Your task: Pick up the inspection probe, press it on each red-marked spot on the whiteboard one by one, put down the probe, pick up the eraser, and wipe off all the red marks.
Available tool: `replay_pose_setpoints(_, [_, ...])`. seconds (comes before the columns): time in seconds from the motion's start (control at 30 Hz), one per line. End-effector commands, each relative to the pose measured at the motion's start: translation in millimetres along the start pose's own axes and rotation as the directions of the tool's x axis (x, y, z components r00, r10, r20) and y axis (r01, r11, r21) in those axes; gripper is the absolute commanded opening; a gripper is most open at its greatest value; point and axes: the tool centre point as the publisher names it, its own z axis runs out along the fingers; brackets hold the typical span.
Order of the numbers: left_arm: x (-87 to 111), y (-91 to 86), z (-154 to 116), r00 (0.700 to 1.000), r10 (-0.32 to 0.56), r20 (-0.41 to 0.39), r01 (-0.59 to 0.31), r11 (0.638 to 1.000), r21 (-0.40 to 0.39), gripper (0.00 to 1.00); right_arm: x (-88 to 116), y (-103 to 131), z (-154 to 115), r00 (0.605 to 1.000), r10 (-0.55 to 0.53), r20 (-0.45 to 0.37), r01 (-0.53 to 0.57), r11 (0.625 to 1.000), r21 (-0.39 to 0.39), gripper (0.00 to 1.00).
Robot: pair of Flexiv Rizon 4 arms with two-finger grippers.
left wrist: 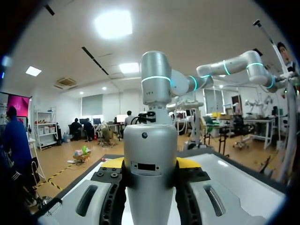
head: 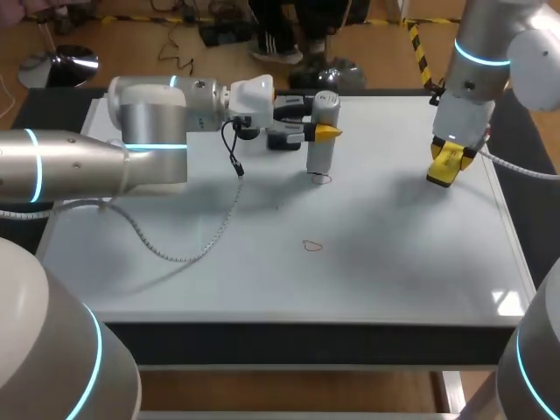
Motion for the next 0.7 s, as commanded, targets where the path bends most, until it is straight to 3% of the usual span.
replay_pose_setpoints(0.03, [-4.8, 7.5, 2.3, 0.999, 0.001, -0.043, -0.001, 1.000, 0.012, 0.00, -0.1, -0.5, -0.7, 1.000, -0.001, -0.004, 0.001, 1.000, 0.001, 0.00])
replay_pose_setpoints(0.7, [-2.3, 24.1, -1.4, 0.999, -0.016, -0.040, 0.015, 1.000, -0.024, 0.00, -0.1, -0.5, -0.7, 1.000, -0.001, -0.004, 0.001, 1.000, 0.001, 0.00])
